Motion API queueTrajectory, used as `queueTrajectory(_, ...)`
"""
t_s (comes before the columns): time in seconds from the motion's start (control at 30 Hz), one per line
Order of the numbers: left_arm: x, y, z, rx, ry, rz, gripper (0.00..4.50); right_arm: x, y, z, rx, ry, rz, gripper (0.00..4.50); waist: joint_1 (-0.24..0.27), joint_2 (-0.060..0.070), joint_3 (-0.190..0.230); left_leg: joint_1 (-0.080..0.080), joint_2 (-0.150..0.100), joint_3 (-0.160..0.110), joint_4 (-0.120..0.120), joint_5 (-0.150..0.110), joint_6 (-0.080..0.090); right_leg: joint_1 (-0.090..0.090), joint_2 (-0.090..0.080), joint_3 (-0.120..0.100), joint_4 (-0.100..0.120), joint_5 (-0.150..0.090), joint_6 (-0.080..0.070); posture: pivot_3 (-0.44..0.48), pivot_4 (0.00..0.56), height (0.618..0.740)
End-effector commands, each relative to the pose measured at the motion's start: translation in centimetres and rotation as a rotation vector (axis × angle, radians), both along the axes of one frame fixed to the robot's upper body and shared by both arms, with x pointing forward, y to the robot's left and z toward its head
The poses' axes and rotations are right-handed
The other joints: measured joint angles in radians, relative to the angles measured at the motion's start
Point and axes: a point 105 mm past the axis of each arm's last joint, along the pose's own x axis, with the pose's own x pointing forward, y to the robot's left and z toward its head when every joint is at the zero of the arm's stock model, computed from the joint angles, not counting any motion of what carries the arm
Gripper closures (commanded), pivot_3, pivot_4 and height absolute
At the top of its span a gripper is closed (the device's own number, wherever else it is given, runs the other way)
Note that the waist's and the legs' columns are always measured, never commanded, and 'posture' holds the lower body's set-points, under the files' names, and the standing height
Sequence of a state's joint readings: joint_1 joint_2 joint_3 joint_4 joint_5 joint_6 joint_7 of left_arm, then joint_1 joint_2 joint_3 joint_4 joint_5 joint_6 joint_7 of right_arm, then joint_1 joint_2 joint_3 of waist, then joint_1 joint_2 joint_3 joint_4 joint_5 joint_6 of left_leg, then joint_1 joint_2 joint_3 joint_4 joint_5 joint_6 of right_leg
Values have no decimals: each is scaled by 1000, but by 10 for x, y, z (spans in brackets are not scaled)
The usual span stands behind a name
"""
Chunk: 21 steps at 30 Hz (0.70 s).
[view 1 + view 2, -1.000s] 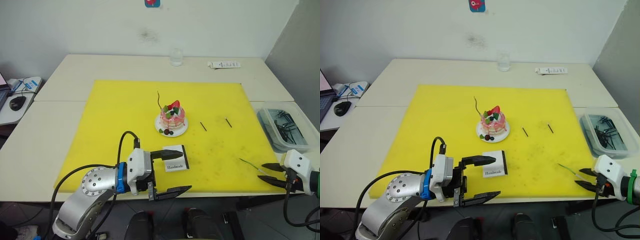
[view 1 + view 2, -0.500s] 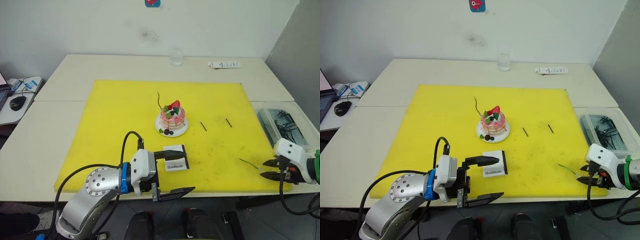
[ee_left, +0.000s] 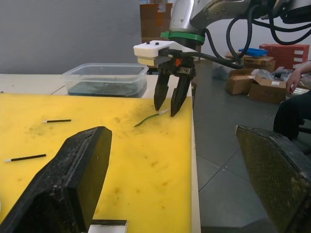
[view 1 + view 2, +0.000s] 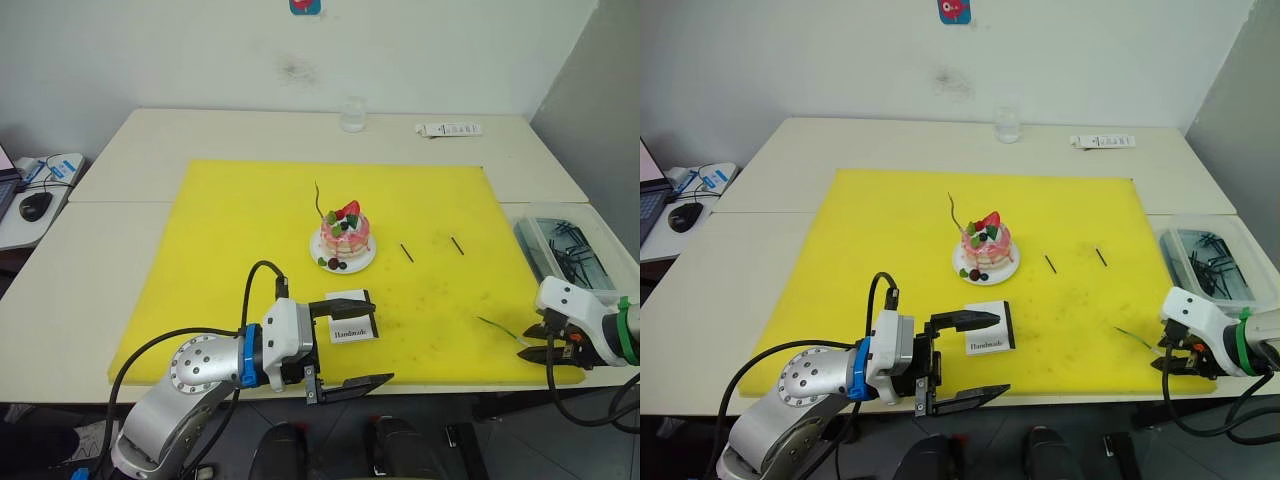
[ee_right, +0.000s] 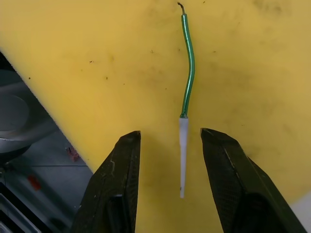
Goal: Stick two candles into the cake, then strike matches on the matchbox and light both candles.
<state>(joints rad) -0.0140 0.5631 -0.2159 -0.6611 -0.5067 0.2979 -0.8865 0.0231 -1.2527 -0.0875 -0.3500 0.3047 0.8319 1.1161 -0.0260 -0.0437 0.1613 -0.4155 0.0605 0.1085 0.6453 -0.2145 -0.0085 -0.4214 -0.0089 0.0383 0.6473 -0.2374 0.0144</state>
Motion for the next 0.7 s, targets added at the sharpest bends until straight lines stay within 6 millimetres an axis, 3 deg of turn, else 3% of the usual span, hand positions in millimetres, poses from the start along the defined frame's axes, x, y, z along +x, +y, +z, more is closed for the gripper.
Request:
queueTrajectory(0.03, -10, -6, 9, -22, -37, -45, 0, 4, 0, 4, -5, -12, 1, 2495, 0, 0, 0, 0, 0, 0, 0, 0, 0, 0, 0, 0, 0, 0, 0, 0, 150, 740)
queueTrajectory(0.2, -11, -7, 9, -22, -40, -50, 0, 7, 1, 2, -3, -9, 2, 2495, 0, 0, 0, 0, 0, 0, 0, 0, 0, 0, 0, 0, 0, 0, 0, 0, 150, 740)
queueTrajectory(0.3, -11, -7, 9, -23, -41, -48, 0, 7, 1, 0, 0, -2, 0, 3072, 0, 0, 0, 0, 0, 0, 0, 0, 0, 0, 0, 0, 0, 0, 0, 0, 150, 740)
queueTrajectory(0.4, -11, -7, 9, -24, -38, -48, 0, 7, 2, -1, -4, 1, 5, 4089, 0, 0, 0, 0, 0, 0, 0, 0, 0, 0, 0, 0, 0, 0, 0, 0, 150, 740)
queueTrajectory(0.7, -12, -7, 9, -24, -33, -46, 0, 8, 5, 0, -9, -1, 8, 4089, 0, 0, 0, 0, 0, 0, 0, 0, 0, 0, 0, 0, 0, 0, 0, 0, 150, 740)
